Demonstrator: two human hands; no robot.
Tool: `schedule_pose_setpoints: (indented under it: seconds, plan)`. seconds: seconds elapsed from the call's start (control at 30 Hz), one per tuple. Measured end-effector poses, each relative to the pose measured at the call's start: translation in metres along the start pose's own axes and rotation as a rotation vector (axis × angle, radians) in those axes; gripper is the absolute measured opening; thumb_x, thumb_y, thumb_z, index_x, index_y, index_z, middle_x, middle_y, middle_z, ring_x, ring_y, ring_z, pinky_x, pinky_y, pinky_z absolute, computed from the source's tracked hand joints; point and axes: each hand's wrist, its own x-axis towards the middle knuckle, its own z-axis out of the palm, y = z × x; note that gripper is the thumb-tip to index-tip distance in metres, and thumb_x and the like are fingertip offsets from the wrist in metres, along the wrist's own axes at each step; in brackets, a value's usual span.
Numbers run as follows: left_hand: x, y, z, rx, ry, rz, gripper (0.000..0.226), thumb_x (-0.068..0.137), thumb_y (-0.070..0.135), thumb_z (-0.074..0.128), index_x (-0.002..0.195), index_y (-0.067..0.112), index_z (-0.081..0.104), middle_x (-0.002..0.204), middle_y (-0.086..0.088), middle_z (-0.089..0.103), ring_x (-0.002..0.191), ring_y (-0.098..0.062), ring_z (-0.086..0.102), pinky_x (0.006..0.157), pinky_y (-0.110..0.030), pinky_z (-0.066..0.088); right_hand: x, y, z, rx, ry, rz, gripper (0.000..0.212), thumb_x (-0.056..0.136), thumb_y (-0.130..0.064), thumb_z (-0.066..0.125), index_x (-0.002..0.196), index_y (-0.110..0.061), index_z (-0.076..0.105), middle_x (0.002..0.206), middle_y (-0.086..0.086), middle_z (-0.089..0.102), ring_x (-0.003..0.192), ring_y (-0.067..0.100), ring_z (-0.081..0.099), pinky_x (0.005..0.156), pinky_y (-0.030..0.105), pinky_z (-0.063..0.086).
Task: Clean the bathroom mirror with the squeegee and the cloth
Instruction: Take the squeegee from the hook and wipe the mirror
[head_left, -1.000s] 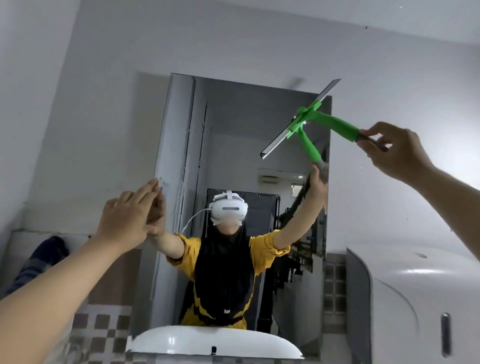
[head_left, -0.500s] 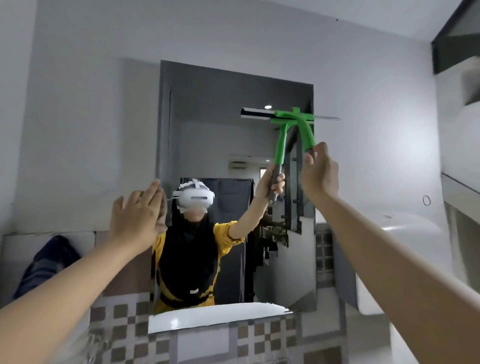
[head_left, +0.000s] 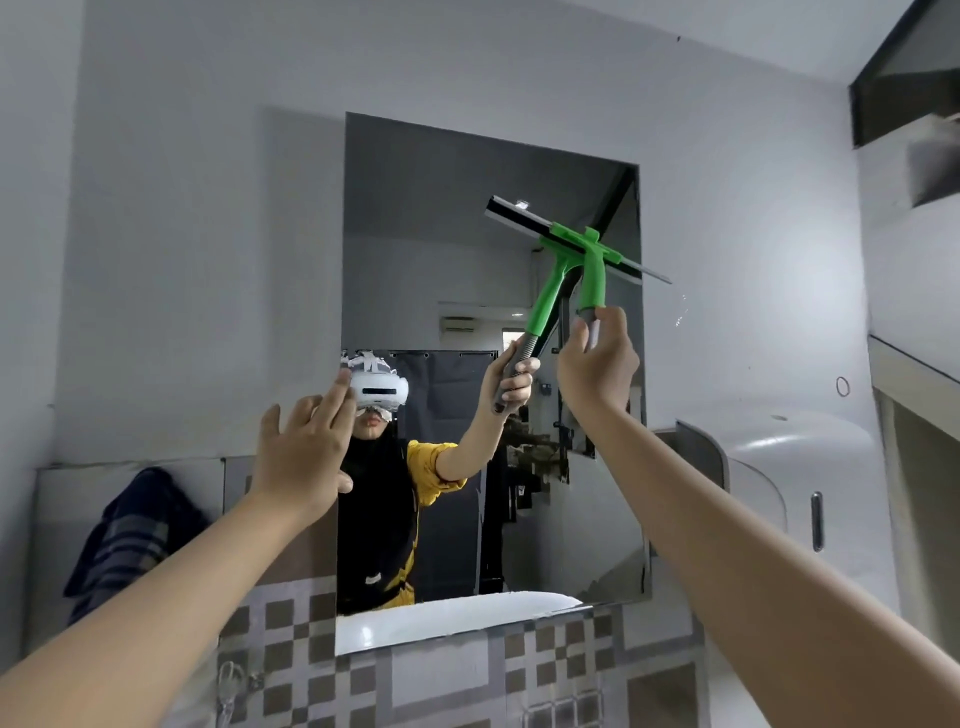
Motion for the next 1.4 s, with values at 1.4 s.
schedule_pose_setpoints:
  seconds: [1.4]
  plan:
    - [-0.027,-0.008,0.020,-0.043,0.048,0.050,0.112,0.034,0.041,0.090,0.130,0.002,0.049,0.144,-0.011,0.041,0.093,-0.029,0.061,0.078,-0.050,0.049,-0.059,0.036,0.012,-0.290,-0.276,-0.524,0.034,0.095,-0.030,0.054,0.129,-0.026,0.056,0.084,0.003,0.069,0.061,0.021,0.059,0.046,0.026,0.041]
